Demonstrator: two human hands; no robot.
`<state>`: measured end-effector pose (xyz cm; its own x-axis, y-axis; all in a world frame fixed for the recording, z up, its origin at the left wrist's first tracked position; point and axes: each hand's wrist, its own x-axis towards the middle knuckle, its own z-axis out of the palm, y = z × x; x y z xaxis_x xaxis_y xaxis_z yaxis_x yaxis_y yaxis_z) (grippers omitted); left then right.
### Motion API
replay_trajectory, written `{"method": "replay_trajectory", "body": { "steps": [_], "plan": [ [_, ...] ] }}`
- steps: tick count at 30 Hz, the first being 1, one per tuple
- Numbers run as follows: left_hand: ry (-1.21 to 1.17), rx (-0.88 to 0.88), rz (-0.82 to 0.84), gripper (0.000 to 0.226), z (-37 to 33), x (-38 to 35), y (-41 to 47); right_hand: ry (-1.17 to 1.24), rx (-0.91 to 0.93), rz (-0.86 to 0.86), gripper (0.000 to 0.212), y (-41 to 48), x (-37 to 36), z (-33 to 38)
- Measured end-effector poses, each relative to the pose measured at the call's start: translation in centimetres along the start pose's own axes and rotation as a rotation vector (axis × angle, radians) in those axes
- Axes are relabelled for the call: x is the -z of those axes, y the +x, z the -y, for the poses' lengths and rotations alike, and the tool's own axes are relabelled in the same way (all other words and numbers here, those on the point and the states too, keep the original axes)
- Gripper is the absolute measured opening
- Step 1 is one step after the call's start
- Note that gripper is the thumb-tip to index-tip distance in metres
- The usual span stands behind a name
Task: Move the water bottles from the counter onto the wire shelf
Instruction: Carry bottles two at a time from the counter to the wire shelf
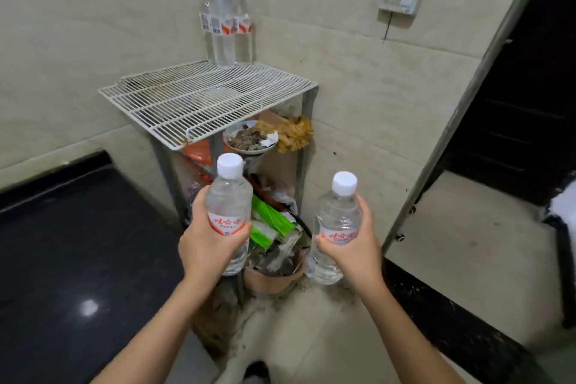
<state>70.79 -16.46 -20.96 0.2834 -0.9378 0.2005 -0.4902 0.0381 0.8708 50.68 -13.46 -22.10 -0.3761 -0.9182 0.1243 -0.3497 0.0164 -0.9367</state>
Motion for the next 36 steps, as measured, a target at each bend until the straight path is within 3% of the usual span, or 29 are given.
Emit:
{"method": "replay_trajectory", "body": {
  "steps": [10,19,27,36],
  "plan": [
    [-0.296,-0.211,-0.347,0.083,-5.9,2.6,13.1,0.194,0.337,0.127,0.086,15.0,-4.0,8.2],
    [-0.382,-0.31,-0.46,0.082,-8.3,2.4,27.4,0.195,0.558,0.124,0.092,29.1,-9.1,14.4],
    [-0.303,-0.208,-0.467,0.08,-6.0,0.4,32.8,0.188,0.511,0.087,0.091,38.7,-13.2,16.6],
    [-0.182,-0.132,-0.514,0.078,-5.1,-0.5,35.5,0.107,0.379,0.193,0.087,50.3,-19.5,16.3]
  ]
}}
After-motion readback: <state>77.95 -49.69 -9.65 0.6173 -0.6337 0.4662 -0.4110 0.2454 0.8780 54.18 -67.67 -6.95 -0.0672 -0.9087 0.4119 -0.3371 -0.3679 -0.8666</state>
